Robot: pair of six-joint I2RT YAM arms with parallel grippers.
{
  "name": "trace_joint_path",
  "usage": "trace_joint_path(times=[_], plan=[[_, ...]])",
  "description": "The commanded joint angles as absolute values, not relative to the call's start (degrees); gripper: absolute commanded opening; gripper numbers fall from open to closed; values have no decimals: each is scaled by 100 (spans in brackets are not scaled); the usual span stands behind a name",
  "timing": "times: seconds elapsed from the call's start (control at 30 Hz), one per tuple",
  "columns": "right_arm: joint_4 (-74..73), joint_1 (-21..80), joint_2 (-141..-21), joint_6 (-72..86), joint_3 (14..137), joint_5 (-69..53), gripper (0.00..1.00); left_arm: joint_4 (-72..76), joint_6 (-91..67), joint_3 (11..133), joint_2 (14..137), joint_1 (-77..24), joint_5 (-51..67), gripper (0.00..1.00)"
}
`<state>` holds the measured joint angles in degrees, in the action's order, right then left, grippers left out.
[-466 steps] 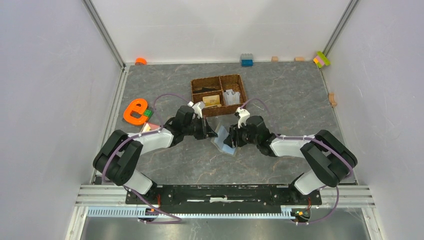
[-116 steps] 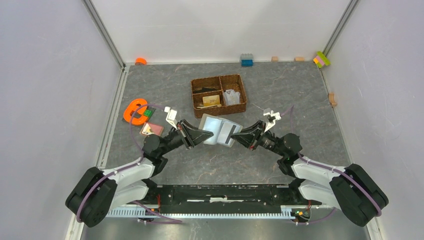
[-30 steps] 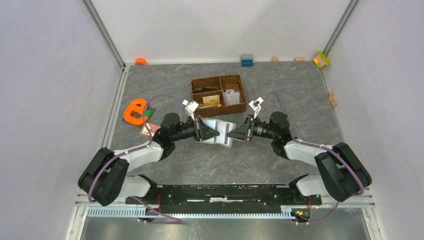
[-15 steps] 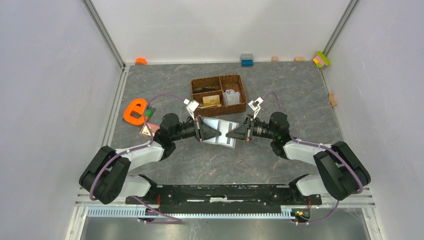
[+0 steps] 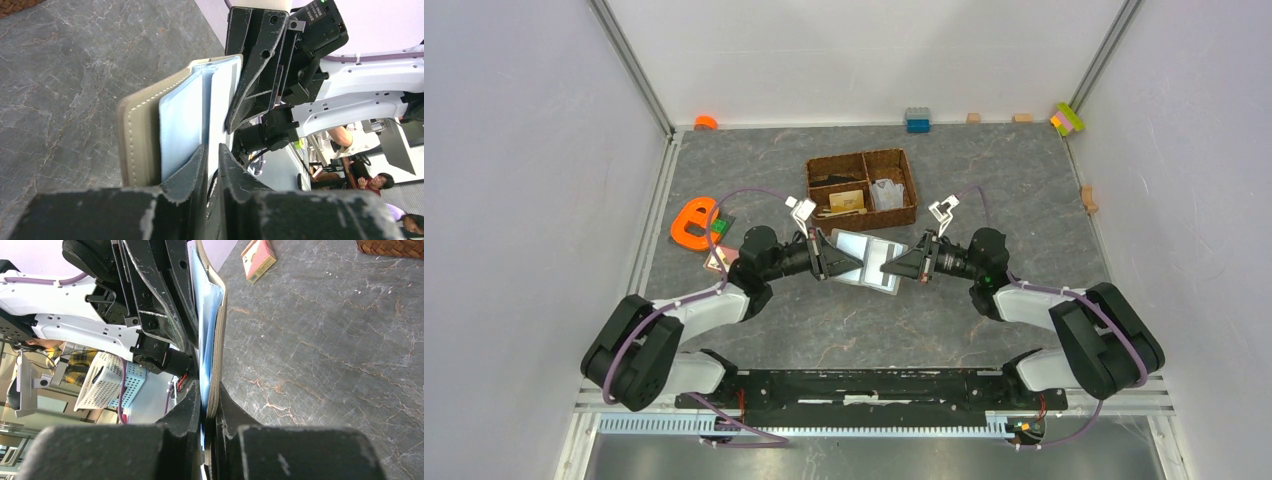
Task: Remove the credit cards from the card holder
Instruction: Remove the credit card from the card holder.
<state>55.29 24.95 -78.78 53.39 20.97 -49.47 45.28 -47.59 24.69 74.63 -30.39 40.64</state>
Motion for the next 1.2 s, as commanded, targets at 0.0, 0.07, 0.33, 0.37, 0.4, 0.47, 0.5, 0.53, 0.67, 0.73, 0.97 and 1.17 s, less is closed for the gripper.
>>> trace_joint_path(times=[0.0,0.07,0.33,0.37,0.4,0.47,0.5,0.53,0.67,0.73,0.97,1.17], plan=[[6045,2487,-7905,5491,2076,-5053,0,5055,-5049,2457,7578,-3023,4271,26],[6194,2507,-7948,5581,2062,-5092,0,5296,-5194,2459,7720,-3028,4362,31],[6627,2631,-8064,5828,2064,-5194,0,5537,-5379,2629,8134,-3161,4632,33],[6627,2656,-8070,5829,2076,-5194,0,5558,-5405,2661,8181,-3192,4682,33],[6623,2669,-8073,5819,2081,-5202,0,5618,-5446,2688,8228,-3219,4723,33],[6565,2698,-8096,5781,2111,-5197,0,5901,-5611,2666,8293,-3218,4809,32],[6477,2707,-8096,5723,2123,-5188,0,6098,-5699,2640,8328,-3218,4848,30],[6373,2718,-8108,5661,2142,-5169,0,6235,-5796,2623,8347,-3217,4892,27],[6276,2718,-8119,5591,2164,-5150,12,6576,-6055,2645,8511,-3194,4980,2],[6275,2691,-8058,5565,2137,-5134,24,6607,-6164,2610,8538,-3078,4930,2],[6290,2532,-7877,5567,2024,-5098,35,6774,-6272,2382,8393,-2821,4764,2],[6328,2475,-7884,5607,2002,-5090,6,6684,-6229,2364,8348,-2774,4742,2]])
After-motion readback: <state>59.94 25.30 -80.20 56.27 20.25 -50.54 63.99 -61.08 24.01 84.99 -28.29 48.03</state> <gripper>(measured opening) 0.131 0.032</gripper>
